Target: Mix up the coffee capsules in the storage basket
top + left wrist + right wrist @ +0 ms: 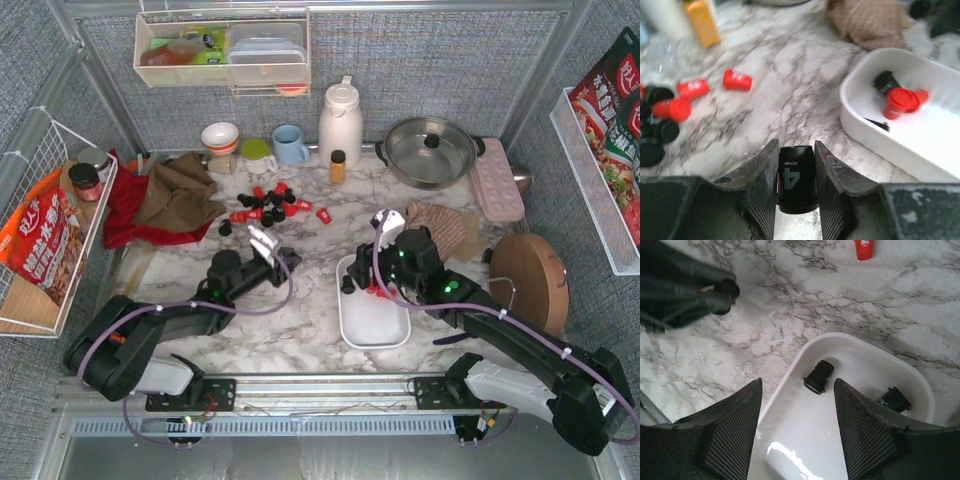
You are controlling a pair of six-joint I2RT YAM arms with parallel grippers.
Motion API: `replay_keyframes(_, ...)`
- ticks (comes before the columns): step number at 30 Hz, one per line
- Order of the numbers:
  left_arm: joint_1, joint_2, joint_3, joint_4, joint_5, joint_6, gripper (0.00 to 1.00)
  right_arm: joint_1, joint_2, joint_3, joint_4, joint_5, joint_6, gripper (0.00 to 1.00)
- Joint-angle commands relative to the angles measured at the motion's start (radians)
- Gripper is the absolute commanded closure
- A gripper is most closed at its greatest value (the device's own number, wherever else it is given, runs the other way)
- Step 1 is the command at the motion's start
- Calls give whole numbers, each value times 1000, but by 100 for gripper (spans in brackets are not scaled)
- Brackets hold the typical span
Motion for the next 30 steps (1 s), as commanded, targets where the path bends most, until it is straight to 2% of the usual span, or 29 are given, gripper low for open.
replay_keyframes(1,-23,-2,-113,445,258,253,61,-2,10,45,-15,-49,74,37)
replay_keyframes(5,-51,44,-152,543,389,404,65,-1,60,81,29,-150,145,37)
replay_keyframes(10,-89,91,-154,574,436,507,67,0,132,101,93,-267,214,37)
replay_keyframes(18,-126,128,-114,585,433,529,68,0,188,59,263,-384,280,38)
replay_keyframes(24,-131,149,-104,607,440,514,68,0,216,37,326,-400,284,39)
replay_keyframes(30,-133,166,-99,643,462,488,68,0,294,30,436,-412,319,47)
